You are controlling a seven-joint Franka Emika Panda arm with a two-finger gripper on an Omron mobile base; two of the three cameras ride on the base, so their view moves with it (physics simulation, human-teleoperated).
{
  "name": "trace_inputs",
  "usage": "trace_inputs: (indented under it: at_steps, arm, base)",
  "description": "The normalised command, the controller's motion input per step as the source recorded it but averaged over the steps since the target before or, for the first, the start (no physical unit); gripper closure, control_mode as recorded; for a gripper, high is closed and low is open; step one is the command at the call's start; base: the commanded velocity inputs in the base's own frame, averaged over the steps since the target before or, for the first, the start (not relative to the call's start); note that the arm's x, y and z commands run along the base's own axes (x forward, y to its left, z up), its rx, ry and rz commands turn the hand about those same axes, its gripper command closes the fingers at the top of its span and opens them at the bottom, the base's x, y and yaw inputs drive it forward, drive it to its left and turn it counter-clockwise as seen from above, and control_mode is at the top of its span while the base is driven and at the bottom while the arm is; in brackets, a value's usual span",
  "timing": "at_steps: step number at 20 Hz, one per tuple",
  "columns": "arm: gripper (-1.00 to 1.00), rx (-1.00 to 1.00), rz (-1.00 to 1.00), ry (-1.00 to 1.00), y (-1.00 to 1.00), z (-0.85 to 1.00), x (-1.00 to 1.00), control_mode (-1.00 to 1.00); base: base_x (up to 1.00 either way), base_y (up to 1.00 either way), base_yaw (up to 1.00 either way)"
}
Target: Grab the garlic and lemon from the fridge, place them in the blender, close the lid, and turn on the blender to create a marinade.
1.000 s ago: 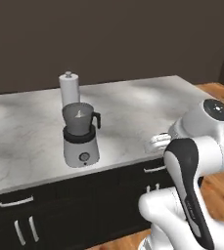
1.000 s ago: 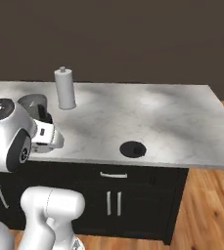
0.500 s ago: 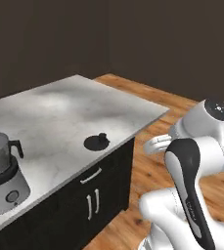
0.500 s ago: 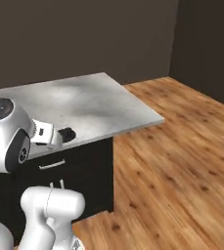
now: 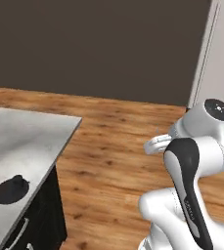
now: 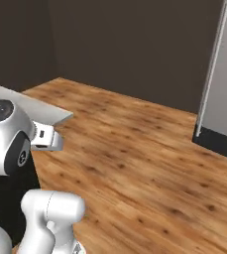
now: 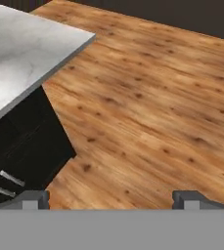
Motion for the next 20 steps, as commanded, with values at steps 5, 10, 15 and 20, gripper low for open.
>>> trace_inputs:
  at_steps: [5,10,15,20]
  arm:
    - [-1.00,0.00,0.00,0.00,0.00,0.00,0.00,1.00]
    - [-1.00,0.00,0.00,0.00,0.00,0.00,0.00,1.00]
    - [-1.00,0.00,0.00,0.00,0.00,0.00,0.00,1.00]
    - [-1.00,0.00,0.00,0.00,0.00,0.00,0.00,1.00]
  base:
    - [0.67,-0.55,-0.69]
    - [0.91,-0.23,-0.60]
    - [0.75,0.70,-0.35]
    - [0.94,0.74,-0.21]
